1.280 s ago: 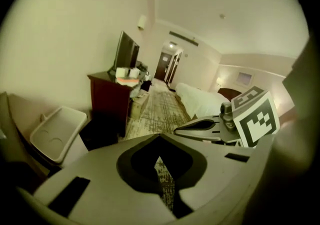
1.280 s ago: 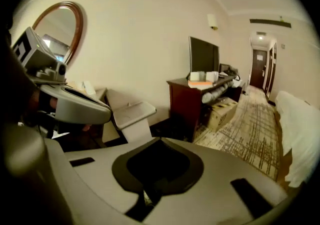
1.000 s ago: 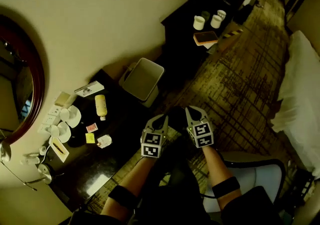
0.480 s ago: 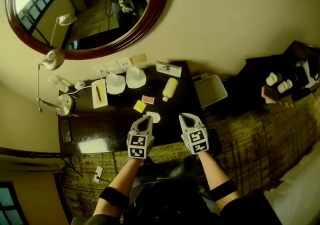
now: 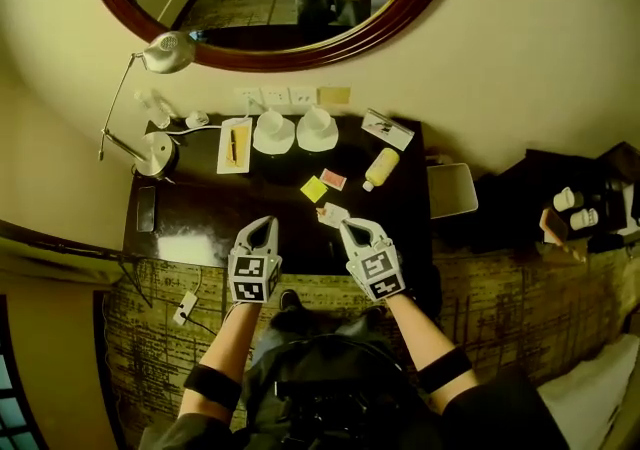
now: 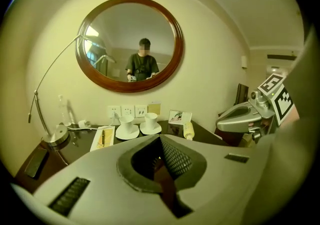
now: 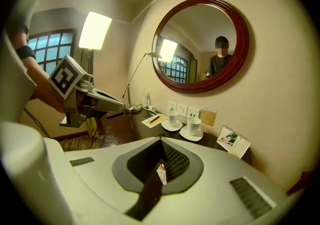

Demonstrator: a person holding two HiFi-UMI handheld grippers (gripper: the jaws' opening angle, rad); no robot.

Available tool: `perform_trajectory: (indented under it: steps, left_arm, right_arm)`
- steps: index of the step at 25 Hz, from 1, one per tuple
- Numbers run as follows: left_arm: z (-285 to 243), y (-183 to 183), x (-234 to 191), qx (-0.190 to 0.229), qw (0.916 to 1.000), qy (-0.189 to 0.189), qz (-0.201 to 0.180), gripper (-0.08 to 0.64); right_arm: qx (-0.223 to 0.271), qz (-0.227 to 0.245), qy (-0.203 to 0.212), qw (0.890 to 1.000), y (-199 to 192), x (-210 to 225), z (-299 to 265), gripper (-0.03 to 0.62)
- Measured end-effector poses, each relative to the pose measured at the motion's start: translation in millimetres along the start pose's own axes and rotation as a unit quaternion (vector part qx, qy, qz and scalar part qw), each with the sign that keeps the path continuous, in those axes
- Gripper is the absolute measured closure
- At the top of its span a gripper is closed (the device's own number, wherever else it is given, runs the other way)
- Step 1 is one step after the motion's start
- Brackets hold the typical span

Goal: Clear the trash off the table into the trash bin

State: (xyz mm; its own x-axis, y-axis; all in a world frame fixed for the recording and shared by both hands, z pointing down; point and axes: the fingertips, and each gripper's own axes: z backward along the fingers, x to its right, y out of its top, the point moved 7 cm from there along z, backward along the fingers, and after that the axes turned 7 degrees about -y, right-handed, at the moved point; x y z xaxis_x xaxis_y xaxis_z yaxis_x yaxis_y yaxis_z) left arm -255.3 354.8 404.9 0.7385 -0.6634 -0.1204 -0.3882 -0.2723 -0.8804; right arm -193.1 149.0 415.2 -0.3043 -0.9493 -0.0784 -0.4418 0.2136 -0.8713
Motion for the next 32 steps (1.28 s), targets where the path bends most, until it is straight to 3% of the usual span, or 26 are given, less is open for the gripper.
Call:
perform_trajectory:
  steps: [10, 15, 19, 22, 26, 32]
  left_arm:
    - [-4.1, -2.6, 7.3, 0.004, 0.9999, -0.014, 0.009, 0.560]
    - [-10.1, -8.0, 8.6, -0.006, 0.9999, -0.012, 0.000, 0.560]
    - [-18.7, -13.7, 9.8, -0.021, 0.9994, -0.027, -0.003, 0.560]
    - [-24.7, -17.6, 5.7, -0.024, 0.9994, -0.025, -0.005, 0.560]
    - [-35.4, -26.0, 8.3, -0.034, 0.9985, -0.044, 0.001, 0.560]
    - [-46.6, -35.1, 6.8, -0.040, 0.9979, -0.050, -0.002, 0.560]
  right_arm:
    - [-0.028, 0.013, 0.007, 0.999, -13.2, -6.4, -8.0, 0.579]
    - [-0.097, 0.058, 0.019, 0.993, -41.9, -8.1, -30.9, 0.555]
    - [-0.154, 0.104, 0.046, 0.981, -65.1, -5.3, -63.2, 0.427]
    - [-0.191, 0.124, 0.065, 0.972, -86.2, -0.6, -90.0, 0.353]
    - [-0.230, 0.140, 0.088, 0.959, -109.6, 8.0, -119.5, 0.202]
    - [-0.277, 0.151, 0.111, 0.942, -141.0, 17.9, -157.0, 0.196]
